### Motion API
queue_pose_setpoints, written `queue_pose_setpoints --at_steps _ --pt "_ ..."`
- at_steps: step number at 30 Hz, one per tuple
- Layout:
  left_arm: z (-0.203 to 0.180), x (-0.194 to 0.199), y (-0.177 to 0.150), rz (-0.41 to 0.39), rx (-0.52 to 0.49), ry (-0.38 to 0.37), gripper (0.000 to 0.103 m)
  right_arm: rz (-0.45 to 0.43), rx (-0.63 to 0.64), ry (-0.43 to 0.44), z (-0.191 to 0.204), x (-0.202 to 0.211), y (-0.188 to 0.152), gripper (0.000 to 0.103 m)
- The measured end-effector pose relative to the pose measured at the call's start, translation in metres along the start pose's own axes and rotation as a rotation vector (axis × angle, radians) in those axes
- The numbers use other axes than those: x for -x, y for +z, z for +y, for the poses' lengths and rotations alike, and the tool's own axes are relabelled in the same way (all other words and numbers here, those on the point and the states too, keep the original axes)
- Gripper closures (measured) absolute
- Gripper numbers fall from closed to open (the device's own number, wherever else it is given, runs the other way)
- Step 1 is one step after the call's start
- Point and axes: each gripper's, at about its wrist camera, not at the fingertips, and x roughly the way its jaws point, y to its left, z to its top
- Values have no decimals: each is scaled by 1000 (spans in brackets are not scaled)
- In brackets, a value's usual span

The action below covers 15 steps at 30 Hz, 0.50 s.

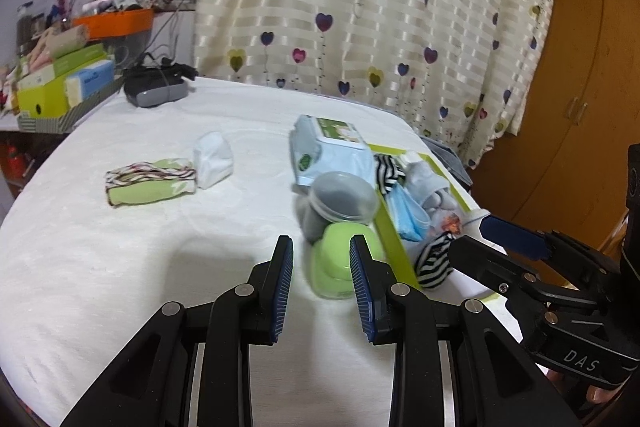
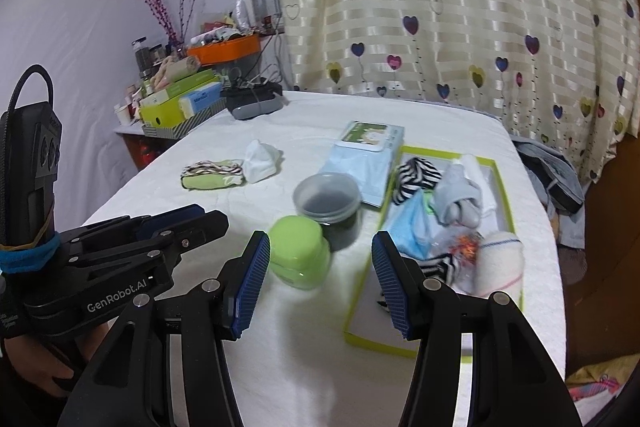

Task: Organize soft objects
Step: 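Withdraw both open grippers from the white box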

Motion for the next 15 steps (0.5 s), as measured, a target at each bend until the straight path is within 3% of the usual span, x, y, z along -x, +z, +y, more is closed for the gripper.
queue_pose_setpoints --at_steps 15 --pt "51 3 6 -10 63 58 75 30 63 63 37 -32 16 49"
